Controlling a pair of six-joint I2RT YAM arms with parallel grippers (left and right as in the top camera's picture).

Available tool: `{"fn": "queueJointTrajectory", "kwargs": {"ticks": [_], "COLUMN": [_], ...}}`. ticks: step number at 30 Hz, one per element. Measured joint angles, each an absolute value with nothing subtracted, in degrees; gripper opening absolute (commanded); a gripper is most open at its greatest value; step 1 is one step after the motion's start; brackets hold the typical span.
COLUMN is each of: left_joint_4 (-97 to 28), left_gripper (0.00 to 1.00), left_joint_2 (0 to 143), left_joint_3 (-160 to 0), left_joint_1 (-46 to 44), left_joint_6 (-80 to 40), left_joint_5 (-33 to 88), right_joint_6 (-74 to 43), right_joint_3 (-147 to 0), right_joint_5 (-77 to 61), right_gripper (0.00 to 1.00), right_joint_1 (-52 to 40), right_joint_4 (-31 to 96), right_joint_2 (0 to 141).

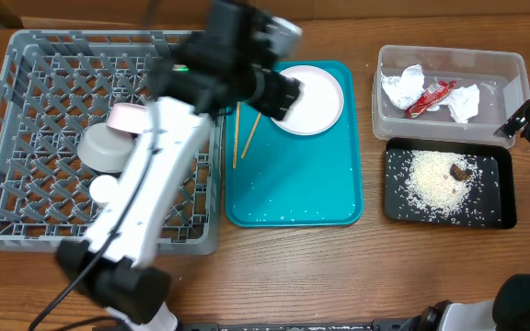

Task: Sort waste into correct bins and load items into the dishwasher
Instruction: 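Move the left gripper to the pink plate and grasp its edge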

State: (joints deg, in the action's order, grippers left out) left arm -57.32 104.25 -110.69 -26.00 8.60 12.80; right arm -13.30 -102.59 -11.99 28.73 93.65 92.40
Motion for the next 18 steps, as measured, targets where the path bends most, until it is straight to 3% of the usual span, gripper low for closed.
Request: {"fn": "queueJointTrajectory", "kwargs": {"ticks": [8,18], "left_joint_4": [-50.6,-48.4], "left_gripper": [0.87,0.82], "left_joint_2": [116.6,129.9], "left_joint_3": [-110.7,-110.7], "left_joint_1": [-34.0,-35.2], "left_joint_6": [16.4,18.2], "left_joint_5": [8.0,3.7], "right_joint_6": [-13.3,-13.3], "right_joint_3": [-102.6,-102.6], "right_joint_5": [-12.0,-12.0], "right_gripper": [1.00,1.00], "right_joint_1": [28.7,28.7], "right_joint_4": [93.6,93.7], "right_joint_2": [92.4,92.4]}}
